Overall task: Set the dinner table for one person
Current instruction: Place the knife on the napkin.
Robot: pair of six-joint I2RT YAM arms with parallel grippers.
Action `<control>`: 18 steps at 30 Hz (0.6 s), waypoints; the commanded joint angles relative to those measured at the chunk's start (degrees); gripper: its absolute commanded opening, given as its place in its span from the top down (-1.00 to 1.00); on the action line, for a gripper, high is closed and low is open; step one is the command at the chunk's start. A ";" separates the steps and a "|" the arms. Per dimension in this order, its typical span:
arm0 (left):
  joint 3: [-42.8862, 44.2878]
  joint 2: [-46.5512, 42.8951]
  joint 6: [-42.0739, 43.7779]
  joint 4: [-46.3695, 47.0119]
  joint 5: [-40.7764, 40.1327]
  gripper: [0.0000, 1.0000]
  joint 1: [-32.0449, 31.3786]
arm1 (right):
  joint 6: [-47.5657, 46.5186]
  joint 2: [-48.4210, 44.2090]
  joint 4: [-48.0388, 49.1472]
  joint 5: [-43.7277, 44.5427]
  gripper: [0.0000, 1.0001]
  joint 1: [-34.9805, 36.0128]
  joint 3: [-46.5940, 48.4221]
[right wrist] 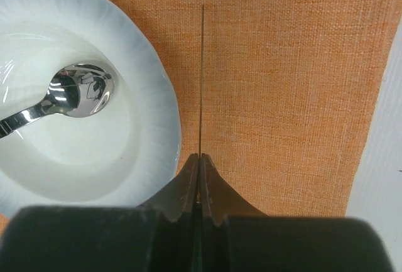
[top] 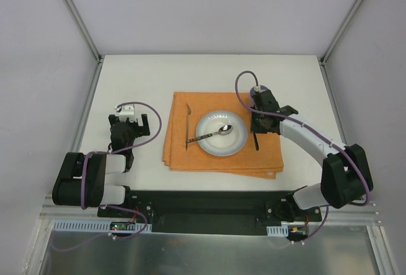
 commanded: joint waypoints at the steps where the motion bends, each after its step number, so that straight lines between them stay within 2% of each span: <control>1: 0.68 -0.94 -0.88 2.85 1.24 -0.99 0.31 | -2.14 2.54 0.97 -1.20 0.98 -0.29 3.40; 8: 0.60 -0.94 -0.88 2.85 1.24 -0.98 0.31 | -1.35 3.34 0.79 0.73 0.98 -0.37 2.53; 12: 0.68 -0.94 -0.88 2.85 1.24 -0.99 0.31 | -1.00 2.64 -0.53 7.14 0.98 -0.55 1.30; 18: 0.59 -0.94 -0.88 2.85 1.24 -0.98 0.31 | -1.44 4.66 -0.35 7.85 0.98 -1.78 0.77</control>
